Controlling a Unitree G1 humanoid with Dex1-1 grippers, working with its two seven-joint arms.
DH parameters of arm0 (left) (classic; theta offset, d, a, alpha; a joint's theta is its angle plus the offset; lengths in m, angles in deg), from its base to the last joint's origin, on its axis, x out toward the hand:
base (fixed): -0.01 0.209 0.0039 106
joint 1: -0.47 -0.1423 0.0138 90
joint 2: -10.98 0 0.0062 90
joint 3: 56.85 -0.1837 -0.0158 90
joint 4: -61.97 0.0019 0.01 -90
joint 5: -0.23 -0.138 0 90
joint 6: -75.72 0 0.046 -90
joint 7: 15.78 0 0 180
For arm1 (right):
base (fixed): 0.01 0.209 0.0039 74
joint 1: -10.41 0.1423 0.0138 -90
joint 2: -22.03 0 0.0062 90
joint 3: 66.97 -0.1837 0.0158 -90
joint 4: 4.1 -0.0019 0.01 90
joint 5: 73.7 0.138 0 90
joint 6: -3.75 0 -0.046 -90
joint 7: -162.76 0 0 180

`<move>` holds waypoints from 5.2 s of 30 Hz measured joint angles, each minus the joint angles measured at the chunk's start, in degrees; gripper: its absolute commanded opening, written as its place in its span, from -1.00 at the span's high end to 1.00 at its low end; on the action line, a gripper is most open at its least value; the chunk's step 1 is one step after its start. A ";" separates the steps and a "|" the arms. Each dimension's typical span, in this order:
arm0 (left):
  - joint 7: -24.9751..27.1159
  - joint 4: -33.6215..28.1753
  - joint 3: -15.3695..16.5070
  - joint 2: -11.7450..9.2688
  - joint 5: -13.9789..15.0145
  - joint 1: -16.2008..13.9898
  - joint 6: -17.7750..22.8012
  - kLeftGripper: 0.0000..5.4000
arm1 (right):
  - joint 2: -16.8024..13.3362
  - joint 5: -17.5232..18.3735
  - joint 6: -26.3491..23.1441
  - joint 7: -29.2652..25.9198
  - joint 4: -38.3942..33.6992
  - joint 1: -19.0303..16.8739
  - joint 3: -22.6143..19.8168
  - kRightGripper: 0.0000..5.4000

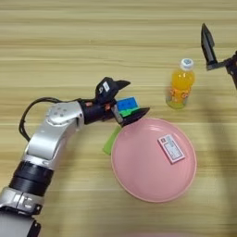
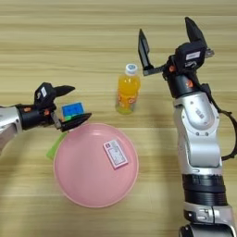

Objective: Move the objects on the table

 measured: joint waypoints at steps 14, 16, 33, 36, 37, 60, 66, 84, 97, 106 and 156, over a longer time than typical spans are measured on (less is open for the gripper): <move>1.46 12.92 1.27 -0.11 -0.84 1.10 -4.19 -1.00 | -0.03 0.02 -0.03 -0.13 0.00 -0.01 0.01 -1.00; 2.12 13.56 1.56 0.04 -0.18 1.31 -3.49 -1.00 | -0.03 0.02 -0.04 -0.14 0.00 0.00 0.01 -1.00; 3.61 19.66 1.93 0.80 -0.42 3.05 -3.62 -1.00 | -0.03 0.02 -0.09 -0.12 -0.09 -0.02 0.01 -1.00; 3.66 20.37 1.92 0.85 -0.56 3.22 -3.68 -1.00 | -0.03 0.02 -0.09 -0.12 -0.10 -0.02 0.01 -1.00; 3.65 20.60 1.92 0.86 -0.75 3.28 -3.68 -1.00 | -0.04 0.02 -0.09 -0.12 -0.10 -0.02 0.01 -1.00; 2.74 22.70 1.97 2.07 -1.77 3.92 -6.10 -0.26 | -0.03 0.07 -0.02 -0.31 0.28 -0.06 0.01 -1.00; 1.66 22.63 2.12 2.11 -1.78 3.91 -6.72 -0.21 | -0.03 0.07 0.07 -0.60 0.42 -0.06 0.01 -1.00; -3.00 1.89 8.94 -0.06 1.31 -5.20 -4.62 -0.21 | 0.29 0.08 0.90 -1.03 0.96 -0.06 0.00 -1.00; -7.40 -3.23 12.07 -2.75 2.22 -15.77 -0.76 -0.21 | 0.37 0.07 0.94 -1.09 0.96 -0.05 -0.02 -1.00; -9.54 -2.79 11.09 -2.53 0.92 -17.82 0.14 -0.21 | 0.45 0.03 0.99 -1.08 0.96 -0.06 0.03 -1.00; -30.95 -14.67 17.88 11.22 -1.74 -18.76 -27.97 -0.99 | 1.23 1.28 4.75 -0.99 1.26 -6.45 -1.78 -1.00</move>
